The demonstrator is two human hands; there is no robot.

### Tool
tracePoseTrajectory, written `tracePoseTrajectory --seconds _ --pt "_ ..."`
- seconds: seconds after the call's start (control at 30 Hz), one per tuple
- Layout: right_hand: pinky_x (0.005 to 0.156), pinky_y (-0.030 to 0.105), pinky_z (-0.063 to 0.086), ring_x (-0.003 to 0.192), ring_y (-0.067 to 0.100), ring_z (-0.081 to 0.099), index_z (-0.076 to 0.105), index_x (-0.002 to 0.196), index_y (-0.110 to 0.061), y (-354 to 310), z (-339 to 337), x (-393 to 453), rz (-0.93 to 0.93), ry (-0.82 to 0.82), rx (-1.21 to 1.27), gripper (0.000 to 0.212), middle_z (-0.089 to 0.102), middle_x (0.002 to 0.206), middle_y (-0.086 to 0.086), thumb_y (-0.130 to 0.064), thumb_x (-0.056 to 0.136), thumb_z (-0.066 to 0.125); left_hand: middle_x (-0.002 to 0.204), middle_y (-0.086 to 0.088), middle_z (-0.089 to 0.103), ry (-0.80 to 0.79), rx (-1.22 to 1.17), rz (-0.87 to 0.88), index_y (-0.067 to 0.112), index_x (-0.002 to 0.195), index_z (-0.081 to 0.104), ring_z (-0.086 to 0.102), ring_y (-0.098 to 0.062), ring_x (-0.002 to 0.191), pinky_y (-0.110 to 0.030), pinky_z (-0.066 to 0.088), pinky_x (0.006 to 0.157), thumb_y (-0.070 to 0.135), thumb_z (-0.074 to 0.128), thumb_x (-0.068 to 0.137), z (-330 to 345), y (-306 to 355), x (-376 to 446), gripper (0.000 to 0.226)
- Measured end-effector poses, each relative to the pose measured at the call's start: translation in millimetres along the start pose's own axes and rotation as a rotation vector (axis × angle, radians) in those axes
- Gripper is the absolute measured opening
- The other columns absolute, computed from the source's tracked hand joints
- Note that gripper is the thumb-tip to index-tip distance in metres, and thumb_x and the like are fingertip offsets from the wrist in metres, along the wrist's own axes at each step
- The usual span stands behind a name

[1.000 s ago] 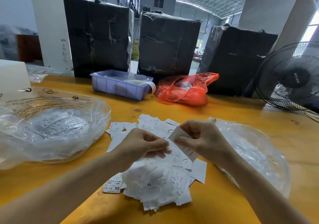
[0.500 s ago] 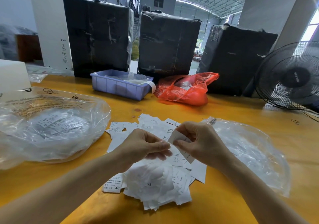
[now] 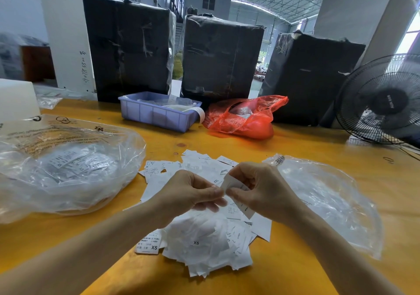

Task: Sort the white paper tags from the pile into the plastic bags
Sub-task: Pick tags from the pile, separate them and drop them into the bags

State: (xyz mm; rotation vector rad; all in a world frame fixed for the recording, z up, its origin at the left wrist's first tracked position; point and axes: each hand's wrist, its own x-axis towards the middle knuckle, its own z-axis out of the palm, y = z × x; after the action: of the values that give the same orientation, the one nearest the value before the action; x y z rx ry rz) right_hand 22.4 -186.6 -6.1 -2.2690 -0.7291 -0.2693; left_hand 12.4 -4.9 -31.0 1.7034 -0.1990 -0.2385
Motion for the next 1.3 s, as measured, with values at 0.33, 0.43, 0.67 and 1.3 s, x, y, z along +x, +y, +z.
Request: tracePoseTrajectory --seconds 0.33,0.43,0.67,1.3 --pt "0.063 0.033 0.052 0.067 0.012 0.062 0.070 0.085 -0.010 0.1 2.9 -1.4 -0.030 0.011 -0.045 0.011 0.068 0.073 0.000 -0.004 0.076 0.069 0.081 -0.005 0.075 0.031 0.004 0.014 0.010 0.082 0.076 0.068 -0.008 0.066 -0.012 0.047 0.056 0.022 0.071 0.081 0.4 0.1 0.1 0.013" --pt "0.064 0.034 0.052 0.067 0.012 0.062 0.070 0.085 -0.010 -0.8 4.2 -2.0 -0.026 -0.039 -0.049 0.011 0.068 0.074 0.000 -0.005 0.077 0.070 0.080 -0.004 0.075 0.032 0.038 0.027 0.013 0.080 0.077 0.068 -0.009 0.067 -0.012 0.048 0.057 0.024 0.072 0.080 1.0 0.1 -0.7 0.012" --pt "0.071 0.036 0.056 0.074 0.015 0.066 0.061 0.105 -0.021 1.7 4.1 -1.1 0.071 -0.198 0.033 0.036 0.069 0.081 0.001 -0.010 0.075 0.078 0.067 -0.006 0.073 0.046 0.096 0.062 0.019 0.073 0.077 0.066 -0.007 0.061 -0.012 0.046 0.054 0.022 0.072 0.080 2.1 -0.7 -0.4 0.009" --pt "0.058 0.022 0.055 0.059 0.010 0.062 0.070 0.083 -0.023 3.5 0.1 3.1 0.136 -0.036 0.246 0.024 0.070 0.076 0.007 -0.003 0.073 0.078 0.082 -0.015 0.074 0.150 -0.183 0.041 0.003 0.082 0.076 0.071 -0.020 0.075 -0.023 0.056 0.065 0.032 0.071 0.063 5.5 -4.9 5.2 0.036"
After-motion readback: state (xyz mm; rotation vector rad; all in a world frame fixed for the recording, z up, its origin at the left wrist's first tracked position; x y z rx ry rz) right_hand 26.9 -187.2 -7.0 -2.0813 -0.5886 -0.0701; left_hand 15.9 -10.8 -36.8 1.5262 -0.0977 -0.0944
